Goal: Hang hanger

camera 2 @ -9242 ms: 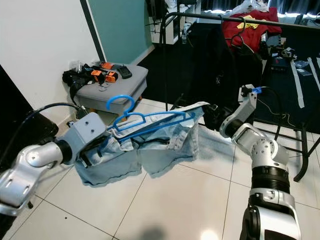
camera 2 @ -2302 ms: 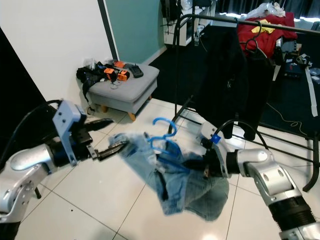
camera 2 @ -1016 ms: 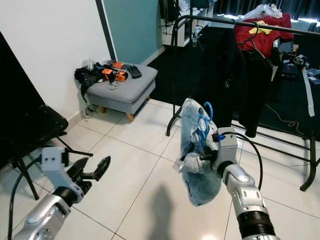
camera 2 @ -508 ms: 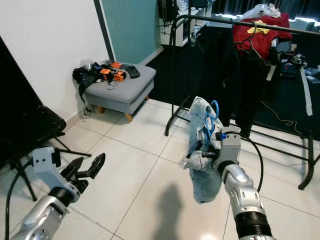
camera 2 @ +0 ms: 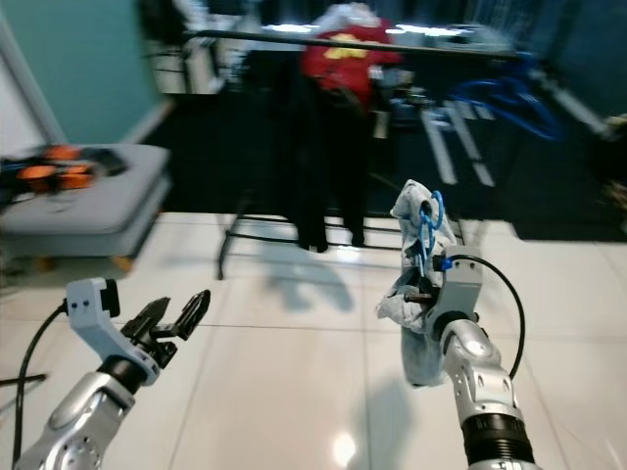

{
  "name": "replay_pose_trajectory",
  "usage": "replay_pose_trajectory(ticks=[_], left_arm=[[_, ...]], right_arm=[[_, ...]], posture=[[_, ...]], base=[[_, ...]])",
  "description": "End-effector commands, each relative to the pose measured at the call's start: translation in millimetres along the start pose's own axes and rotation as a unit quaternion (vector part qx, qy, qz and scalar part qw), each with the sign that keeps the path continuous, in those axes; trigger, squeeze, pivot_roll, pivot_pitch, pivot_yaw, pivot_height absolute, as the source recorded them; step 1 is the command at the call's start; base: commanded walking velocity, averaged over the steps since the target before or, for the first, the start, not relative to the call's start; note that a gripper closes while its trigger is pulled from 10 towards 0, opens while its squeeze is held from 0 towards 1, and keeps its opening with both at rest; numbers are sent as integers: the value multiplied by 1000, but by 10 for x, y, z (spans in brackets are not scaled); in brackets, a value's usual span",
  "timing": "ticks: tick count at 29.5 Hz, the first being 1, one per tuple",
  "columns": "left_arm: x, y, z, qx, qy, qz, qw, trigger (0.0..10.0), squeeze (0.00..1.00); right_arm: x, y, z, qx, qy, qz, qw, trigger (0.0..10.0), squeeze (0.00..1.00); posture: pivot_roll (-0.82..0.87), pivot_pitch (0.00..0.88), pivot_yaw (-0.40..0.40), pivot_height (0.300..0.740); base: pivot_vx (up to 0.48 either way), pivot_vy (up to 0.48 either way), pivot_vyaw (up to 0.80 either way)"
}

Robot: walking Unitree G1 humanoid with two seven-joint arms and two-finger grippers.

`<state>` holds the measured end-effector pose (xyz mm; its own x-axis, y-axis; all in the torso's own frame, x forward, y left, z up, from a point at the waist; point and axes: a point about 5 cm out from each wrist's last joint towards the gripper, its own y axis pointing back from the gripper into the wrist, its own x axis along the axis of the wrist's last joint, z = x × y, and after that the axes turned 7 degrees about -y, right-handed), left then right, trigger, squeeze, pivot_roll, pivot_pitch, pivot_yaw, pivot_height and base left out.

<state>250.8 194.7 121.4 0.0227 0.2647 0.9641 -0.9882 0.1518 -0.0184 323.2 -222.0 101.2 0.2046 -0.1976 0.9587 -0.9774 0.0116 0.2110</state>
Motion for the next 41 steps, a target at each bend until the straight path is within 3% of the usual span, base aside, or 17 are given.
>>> replay_pose_trajectory(ticks=[1,10,15,17,25,41], left_arm=[[-21,0,-27,6,-9,-6,1000,10000,0],[23,-51,-55,24,-38,2,999,10000,0],[27,-66,-84,39,-35,4,999,10000,0],[33,-73,-100,55,-41,6,998,10000,0],[44,-91,-105,66,-50,13,996,10000,0],[21,-99,-107,67,-60,6,996,10000,0]], right_arm=[[97,-36,-48,5,1,24,1000,10000,0],[196,-43,21,-26,-5,53,998,10000,0],[243,-54,-5,-11,1,63,998,10000,0],[308,-65,-107,26,21,75,997,10000,0],[394,-81,-228,70,28,87,993,10000,0],[612,-123,-245,85,14,112,990,10000,0]], posture=[[-29,89,4,740],[-48,92,14,740],[-51,90,10,740],[-57,86,7,740],[-58,80,5,740],[-55,75,13,740]], base=[[0,0,-800],[27,0,-800],[331,0,-800],[480,0,0],[480,0,0],[480,0,0]])
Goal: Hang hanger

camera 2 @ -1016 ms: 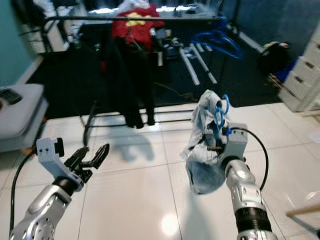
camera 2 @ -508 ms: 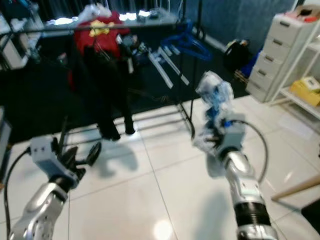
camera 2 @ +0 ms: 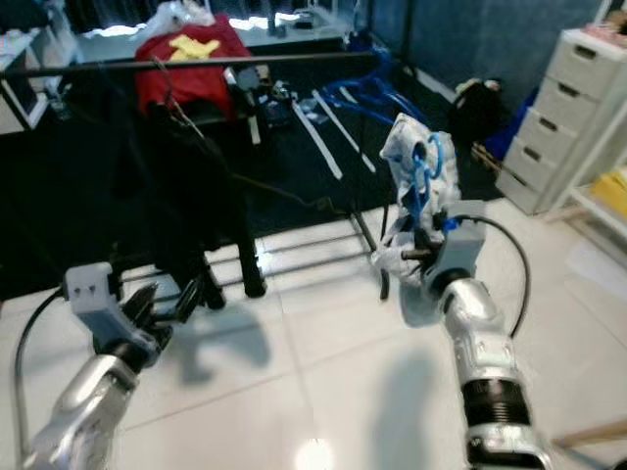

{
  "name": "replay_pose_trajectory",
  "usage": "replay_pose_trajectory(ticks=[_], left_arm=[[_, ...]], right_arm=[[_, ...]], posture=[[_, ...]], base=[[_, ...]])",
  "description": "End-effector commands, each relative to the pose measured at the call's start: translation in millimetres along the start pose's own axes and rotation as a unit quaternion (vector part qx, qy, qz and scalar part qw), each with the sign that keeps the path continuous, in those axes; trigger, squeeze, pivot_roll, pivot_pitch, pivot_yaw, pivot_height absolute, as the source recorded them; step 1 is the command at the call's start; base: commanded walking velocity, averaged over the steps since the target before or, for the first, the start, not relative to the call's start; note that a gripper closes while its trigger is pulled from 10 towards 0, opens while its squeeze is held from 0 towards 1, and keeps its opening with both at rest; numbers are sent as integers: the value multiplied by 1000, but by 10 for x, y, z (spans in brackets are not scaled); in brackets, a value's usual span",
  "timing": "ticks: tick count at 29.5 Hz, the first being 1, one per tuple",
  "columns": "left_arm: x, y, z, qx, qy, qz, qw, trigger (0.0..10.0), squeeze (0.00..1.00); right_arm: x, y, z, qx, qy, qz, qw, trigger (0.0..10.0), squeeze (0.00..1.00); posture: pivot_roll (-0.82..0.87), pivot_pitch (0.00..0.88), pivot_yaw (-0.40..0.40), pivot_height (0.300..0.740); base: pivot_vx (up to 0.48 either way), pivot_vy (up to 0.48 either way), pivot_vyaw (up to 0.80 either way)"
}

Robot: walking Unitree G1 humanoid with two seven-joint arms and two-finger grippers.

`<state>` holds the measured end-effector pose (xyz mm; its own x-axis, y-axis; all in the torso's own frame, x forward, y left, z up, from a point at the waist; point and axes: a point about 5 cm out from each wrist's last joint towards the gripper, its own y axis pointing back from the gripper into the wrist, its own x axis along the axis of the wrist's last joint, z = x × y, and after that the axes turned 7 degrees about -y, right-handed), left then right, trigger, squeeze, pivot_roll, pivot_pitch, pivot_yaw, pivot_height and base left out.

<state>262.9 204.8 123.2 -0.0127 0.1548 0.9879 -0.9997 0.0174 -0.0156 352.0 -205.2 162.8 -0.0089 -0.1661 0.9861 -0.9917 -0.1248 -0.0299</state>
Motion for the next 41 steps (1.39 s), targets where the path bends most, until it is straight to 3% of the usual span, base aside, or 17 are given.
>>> replay_pose_trajectory(ticks=[1,10,26,35,41], left_arm=[[-32,7,2,2,-6,-9,1000,10000,0],[-58,5,-24,15,-13,-16,1000,10000,0],[-58,9,-37,26,-13,-16,999,10000,0],[-46,9,-49,33,4,-10,999,10000,0],[-41,-4,-50,36,8,-9,999,10000,0]], right_arm=[[1,35,50,-3,-7,4,1000,10000,0],[14,19,3,31,-26,-16,999,10000,0],[22,41,-106,88,-40,-38,995,10000,0],[79,26,-132,99,-46,-29,994,10000,0],[-43,-26,-114,67,-19,-71,995,10000,0]], posture=[[-55,74,14,740],[-55,73,15,740],[-55,80,14,740],[-59,79,11,740],[-61,79,12,740]], base=[[480,0,0],[480,0,0],[465,0,466],[0,0,0],[0,0,0]])
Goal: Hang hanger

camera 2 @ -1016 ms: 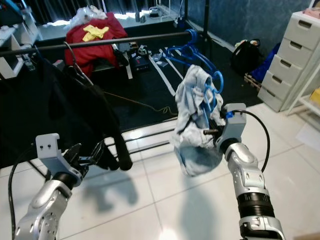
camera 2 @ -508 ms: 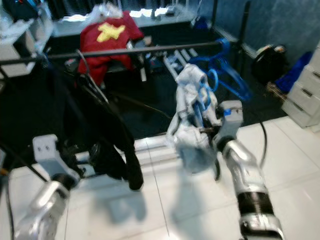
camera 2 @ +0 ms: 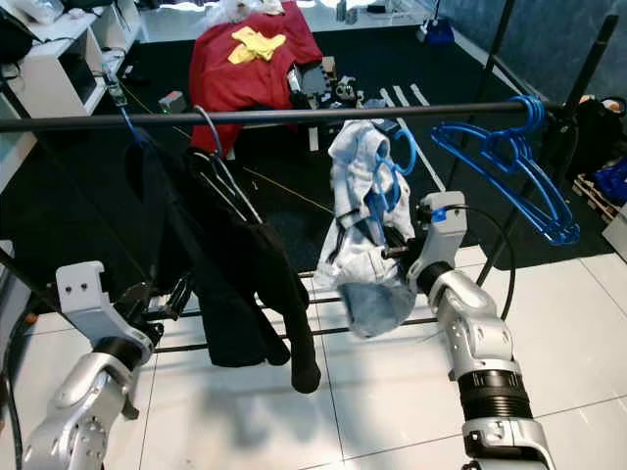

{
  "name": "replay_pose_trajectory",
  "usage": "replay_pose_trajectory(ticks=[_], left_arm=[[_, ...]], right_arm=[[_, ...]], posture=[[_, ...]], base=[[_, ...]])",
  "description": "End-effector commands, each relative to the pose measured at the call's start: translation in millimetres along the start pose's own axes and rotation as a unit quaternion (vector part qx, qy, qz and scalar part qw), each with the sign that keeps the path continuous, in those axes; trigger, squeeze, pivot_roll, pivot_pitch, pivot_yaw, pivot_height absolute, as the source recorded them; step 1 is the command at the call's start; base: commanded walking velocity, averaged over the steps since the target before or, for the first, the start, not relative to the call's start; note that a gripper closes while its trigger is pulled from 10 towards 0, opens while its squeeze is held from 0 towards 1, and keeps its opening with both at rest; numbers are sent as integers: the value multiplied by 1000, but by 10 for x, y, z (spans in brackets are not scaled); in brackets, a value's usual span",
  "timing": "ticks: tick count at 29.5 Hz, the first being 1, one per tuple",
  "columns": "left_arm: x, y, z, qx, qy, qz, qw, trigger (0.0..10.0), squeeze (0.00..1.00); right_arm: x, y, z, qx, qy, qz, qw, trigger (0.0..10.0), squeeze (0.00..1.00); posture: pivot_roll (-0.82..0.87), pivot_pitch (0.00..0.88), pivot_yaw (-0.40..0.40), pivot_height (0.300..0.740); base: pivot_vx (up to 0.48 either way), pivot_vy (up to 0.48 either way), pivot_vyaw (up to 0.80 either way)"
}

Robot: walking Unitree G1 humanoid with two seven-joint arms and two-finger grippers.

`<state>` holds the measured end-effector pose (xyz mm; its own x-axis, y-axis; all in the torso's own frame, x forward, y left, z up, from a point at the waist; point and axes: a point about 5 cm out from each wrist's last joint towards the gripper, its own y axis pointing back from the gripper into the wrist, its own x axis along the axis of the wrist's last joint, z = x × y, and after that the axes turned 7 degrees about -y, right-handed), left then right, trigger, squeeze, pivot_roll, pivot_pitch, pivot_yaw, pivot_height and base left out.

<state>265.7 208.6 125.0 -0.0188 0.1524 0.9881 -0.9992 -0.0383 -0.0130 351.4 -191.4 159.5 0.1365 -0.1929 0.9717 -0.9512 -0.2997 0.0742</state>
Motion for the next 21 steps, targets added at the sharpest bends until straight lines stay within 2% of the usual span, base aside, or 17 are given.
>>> replay_pose_trajectory(ticks=[1,3,5,6,7,13,18,21], left_arm=[[-64,18,-14,9,10,-12,1000,10000,0],[-64,18,-14,9,10,-12,1000,10000,0],[-65,12,-10,11,10,-10,1000,10000,0],[-65,12,-10,11,10,-10,1000,10000,0],[-62,12,-11,13,11,-9,1000,10000,0],[-56,25,-26,19,15,-5,1000,10000,0],[-55,38,-38,18,18,-6,1000,10000,0],[-56,38,-38,18,18,-6,1000,10000,0]], right_arm=[[2,-93,23,-20,14,-11,1000,10000,0],[2,-93,23,-20,14,-11,1000,10000,0],[31,-223,1,-15,7,-12,1000,10000,0],[31,-223,1,-15,7,-12,1000,10000,0],[106,-302,-24,-9,5,-3,1000,10000,0],[320,-456,-62,-16,11,16,1000,10000,0],[557,-545,-99,-29,15,39,999,10000,0],[593,-562,-105,-30,14,41,999,10000,0]], posture=[[-54,79,16,740],[-54,79,16,740],[-49,78,11,740],[-49,78,11,740],[-34,78,6,740],[-25,78,2,740],[-12,86,5,740],[-11,91,8,740]], base=[[0,0,0],[0,0,0],[0,0,0],[0,0,0],[0,0,775],[0,0,778],[0,0,0],[0,0,0]])
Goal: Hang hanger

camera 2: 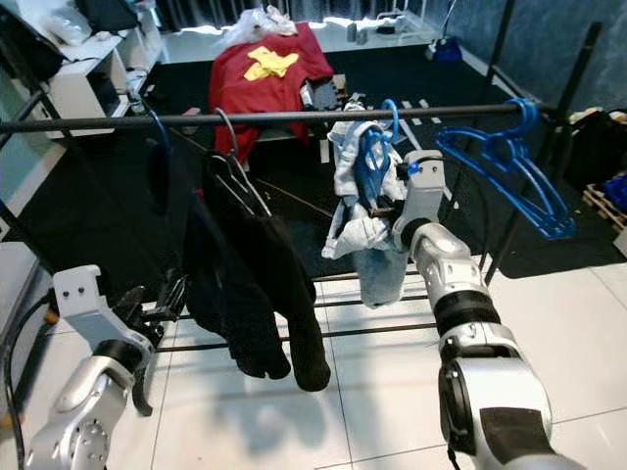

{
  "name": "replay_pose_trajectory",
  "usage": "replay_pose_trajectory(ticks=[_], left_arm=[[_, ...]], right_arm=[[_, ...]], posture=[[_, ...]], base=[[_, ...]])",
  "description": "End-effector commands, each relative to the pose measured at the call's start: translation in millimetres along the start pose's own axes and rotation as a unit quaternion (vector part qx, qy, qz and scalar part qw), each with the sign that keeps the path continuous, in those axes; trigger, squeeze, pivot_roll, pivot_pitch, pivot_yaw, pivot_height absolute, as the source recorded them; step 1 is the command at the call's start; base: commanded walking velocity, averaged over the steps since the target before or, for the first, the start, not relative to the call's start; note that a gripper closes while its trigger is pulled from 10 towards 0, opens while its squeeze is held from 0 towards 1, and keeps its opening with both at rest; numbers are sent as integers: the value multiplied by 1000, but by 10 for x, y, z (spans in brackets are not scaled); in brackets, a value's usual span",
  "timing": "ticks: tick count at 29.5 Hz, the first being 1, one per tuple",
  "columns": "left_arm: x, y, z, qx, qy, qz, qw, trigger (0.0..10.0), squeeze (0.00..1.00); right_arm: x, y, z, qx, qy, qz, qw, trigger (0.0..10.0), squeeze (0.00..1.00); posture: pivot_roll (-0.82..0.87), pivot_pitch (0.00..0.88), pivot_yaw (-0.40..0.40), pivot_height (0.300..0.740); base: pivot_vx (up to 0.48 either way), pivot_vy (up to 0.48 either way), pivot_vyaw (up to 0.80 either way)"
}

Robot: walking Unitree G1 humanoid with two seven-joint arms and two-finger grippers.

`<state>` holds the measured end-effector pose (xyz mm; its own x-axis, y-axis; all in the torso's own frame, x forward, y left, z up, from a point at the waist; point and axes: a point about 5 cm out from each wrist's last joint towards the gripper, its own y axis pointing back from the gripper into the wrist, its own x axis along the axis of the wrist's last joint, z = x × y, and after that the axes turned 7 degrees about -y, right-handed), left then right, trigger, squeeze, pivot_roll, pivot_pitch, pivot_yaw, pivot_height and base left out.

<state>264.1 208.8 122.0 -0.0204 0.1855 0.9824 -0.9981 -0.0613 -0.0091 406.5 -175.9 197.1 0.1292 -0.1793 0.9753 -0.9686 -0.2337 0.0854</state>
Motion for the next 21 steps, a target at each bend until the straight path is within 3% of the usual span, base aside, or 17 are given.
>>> replay_pose_trajectory(ticks=[1,8,16,21], left_arm=[[-23,24,-33,5,1,-7,1000,10000,0],[-18,35,-31,4,3,-7,1000,10000,0],[-17,62,-31,1,4,-4,1000,10000,0],[-24,69,-31,-1,1,-7,1000,10000,0]], right_arm=[[190,-33,-33,2,13,31,999,10000,0],[186,-47,11,-12,24,11,1000,10000,0],[255,-14,159,-37,20,20,999,10000,0],[355,25,264,-52,19,35,998,10000,0]], posture=[[-8,96,7,740],[-3,99,5,740],[0,100,6,740],[-4,101,11,740]], base=[[0,0,0],[0,0,0],[0,0,691],[0,0,0]])
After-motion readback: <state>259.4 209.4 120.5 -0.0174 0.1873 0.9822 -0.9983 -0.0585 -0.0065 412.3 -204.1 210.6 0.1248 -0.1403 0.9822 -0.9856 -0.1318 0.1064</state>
